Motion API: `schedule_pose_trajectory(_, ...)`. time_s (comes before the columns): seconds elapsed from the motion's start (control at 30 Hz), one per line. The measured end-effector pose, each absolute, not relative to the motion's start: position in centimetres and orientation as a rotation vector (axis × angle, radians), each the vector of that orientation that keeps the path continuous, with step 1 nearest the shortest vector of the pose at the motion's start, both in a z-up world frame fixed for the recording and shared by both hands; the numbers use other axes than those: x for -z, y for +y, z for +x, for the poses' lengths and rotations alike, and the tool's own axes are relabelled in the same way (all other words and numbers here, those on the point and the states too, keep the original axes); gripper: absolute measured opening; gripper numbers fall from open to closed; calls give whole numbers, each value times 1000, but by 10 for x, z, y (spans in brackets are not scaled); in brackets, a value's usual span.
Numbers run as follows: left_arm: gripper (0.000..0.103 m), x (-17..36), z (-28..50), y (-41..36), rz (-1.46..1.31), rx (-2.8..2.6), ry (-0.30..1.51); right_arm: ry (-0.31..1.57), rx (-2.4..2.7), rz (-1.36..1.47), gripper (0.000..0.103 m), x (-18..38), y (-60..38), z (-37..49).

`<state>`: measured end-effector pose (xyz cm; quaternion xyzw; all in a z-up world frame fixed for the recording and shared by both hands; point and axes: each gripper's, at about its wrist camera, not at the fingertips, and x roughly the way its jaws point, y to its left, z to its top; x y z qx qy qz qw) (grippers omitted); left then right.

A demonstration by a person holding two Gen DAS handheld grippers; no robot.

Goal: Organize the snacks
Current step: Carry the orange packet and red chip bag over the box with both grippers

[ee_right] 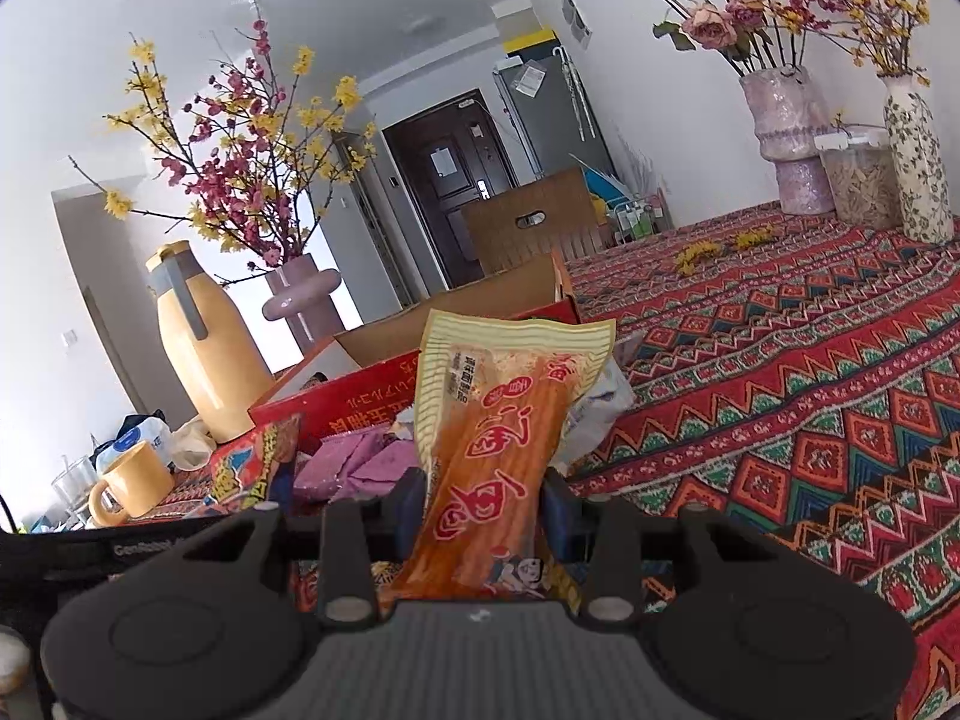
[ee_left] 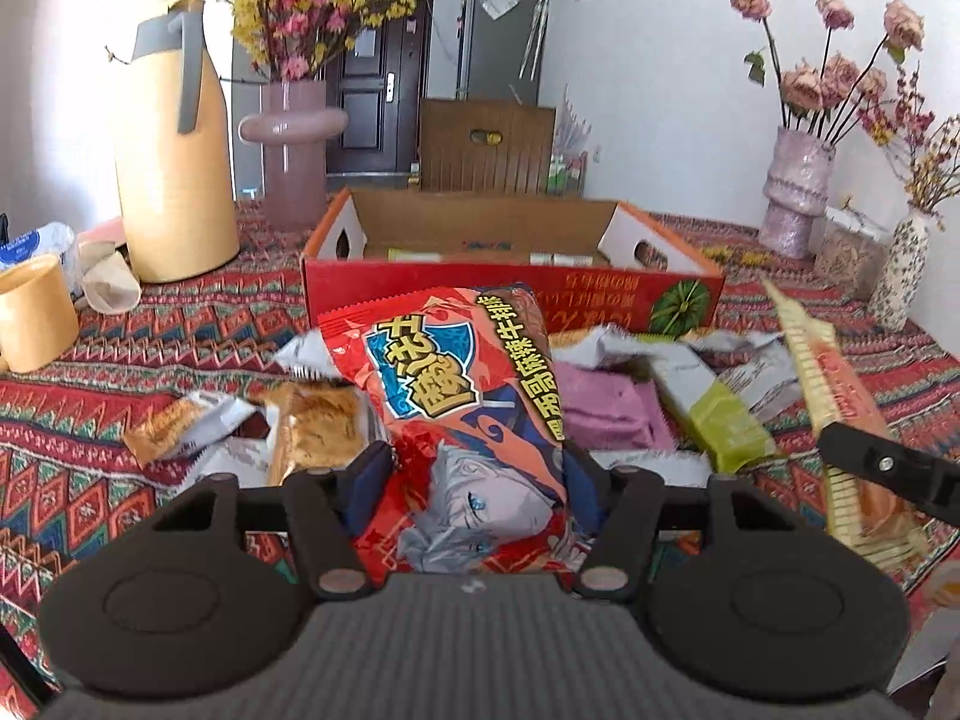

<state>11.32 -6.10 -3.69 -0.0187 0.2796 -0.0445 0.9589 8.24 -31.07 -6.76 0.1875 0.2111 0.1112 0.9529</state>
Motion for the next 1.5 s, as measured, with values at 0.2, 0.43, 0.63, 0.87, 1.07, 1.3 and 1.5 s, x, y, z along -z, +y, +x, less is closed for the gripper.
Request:
schedule_pose_trajectory(0.2,61,17,114,-60,-55,106,519,412,-232,361,39,58,-305,89)
schedule_pose_trajectory(0.43,61,-13,131,-55,-75,94,447,371,-238,332,39,39,-297,107)
schedule_pose_trajectory(0.63,61,-37,158,-50,-91,73,398,326,-247,300,39,17,-288,133)
schedule_pose_trajectory(0.87,61,-57,189,-42,-117,37,354,280,-254,268,39,-8,-279,172)
schedule_pose_trajectory(1.07,61,-67,217,-35,-137,10,335,267,-263,248,39,-24,-269,210)
schedule_pose_trajectory(1.3,61,-66,257,-30,-160,-20,337,258,-272,219,39,-36,-252,251)
schedule_pose_trajectory(1.5,61,-46,293,-22,-182,-65,361,278,-260,223,39,-30,-243,292)
